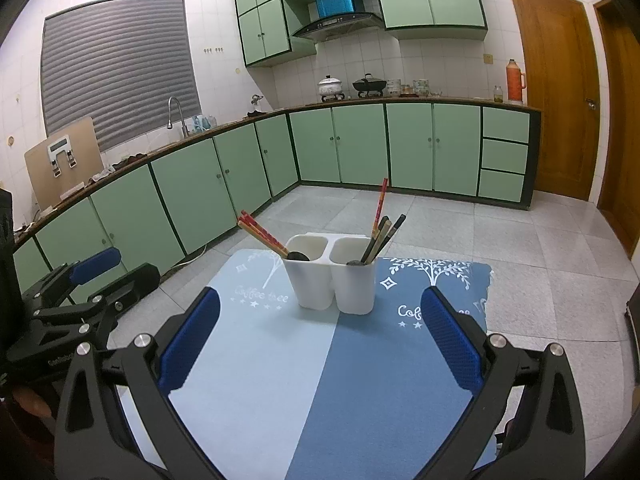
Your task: Organize utensils
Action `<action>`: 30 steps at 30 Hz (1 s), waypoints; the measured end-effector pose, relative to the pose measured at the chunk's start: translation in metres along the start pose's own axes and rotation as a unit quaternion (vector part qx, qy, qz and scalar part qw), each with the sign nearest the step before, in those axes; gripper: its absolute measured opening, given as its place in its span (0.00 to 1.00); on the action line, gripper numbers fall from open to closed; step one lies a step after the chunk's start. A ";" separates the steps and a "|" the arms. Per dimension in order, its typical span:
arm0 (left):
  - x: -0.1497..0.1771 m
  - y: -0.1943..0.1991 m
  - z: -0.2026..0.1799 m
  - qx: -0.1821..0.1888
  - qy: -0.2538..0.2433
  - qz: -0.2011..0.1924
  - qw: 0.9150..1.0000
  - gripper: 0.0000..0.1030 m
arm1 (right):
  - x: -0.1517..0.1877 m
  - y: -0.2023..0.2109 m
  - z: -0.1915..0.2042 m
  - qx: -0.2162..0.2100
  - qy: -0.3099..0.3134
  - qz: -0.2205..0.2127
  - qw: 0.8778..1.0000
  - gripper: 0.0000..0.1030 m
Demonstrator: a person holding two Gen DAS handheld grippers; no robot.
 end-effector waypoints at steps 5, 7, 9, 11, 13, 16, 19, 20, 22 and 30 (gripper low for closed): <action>0.000 0.000 -0.001 -0.001 -0.001 0.002 1.000 0.87 | 0.000 0.000 0.000 0.000 0.000 0.000 1.000 0.95; 0.000 0.001 -0.001 -0.001 -0.001 0.002 1.000 0.87 | 0.001 -0.001 0.000 0.001 0.000 0.000 1.000 0.95; -0.001 0.000 -0.001 -0.001 -0.001 0.001 1.000 0.87 | 0.001 -0.001 -0.001 0.001 -0.001 0.001 1.000 0.95; 0.000 0.000 -0.001 -0.001 -0.001 0.002 1.000 0.87 | 0.002 -0.001 -0.002 0.001 -0.002 0.001 1.000 0.95; 0.000 0.000 -0.001 0.000 0.000 0.002 1.000 0.87 | 0.001 -0.002 -0.003 0.001 -0.003 0.002 1.000 0.95; 0.000 -0.001 -0.002 0.000 0.001 0.002 1.000 0.87 | 0.002 -0.001 -0.005 0.002 -0.004 0.003 1.000 0.95; 0.001 -0.001 -0.001 -0.001 0.001 0.003 1.000 0.87 | 0.002 -0.002 -0.005 0.001 -0.004 0.003 1.000 0.95; 0.001 -0.002 -0.001 -0.001 0.002 0.004 1.000 0.87 | 0.002 -0.002 -0.005 0.001 -0.003 0.003 1.000 0.95; 0.001 -0.002 -0.001 -0.001 0.002 0.004 1.000 0.87 | 0.002 -0.002 -0.005 0.002 -0.003 0.004 1.000 0.95; 0.001 -0.002 0.000 -0.005 0.005 0.005 1.000 0.89 | 0.002 -0.004 -0.009 0.003 -0.008 0.007 1.000 0.95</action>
Point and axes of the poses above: each gripper's, at about its wrist camera, not at the fingertips, and y roughly against the way its jaws point, z to its left, x to its underside, the point moved 5 cm from there along -y, roughly the way its jaws point, and after that the axes turned 6 degrees about x, right-handed, at the moved point
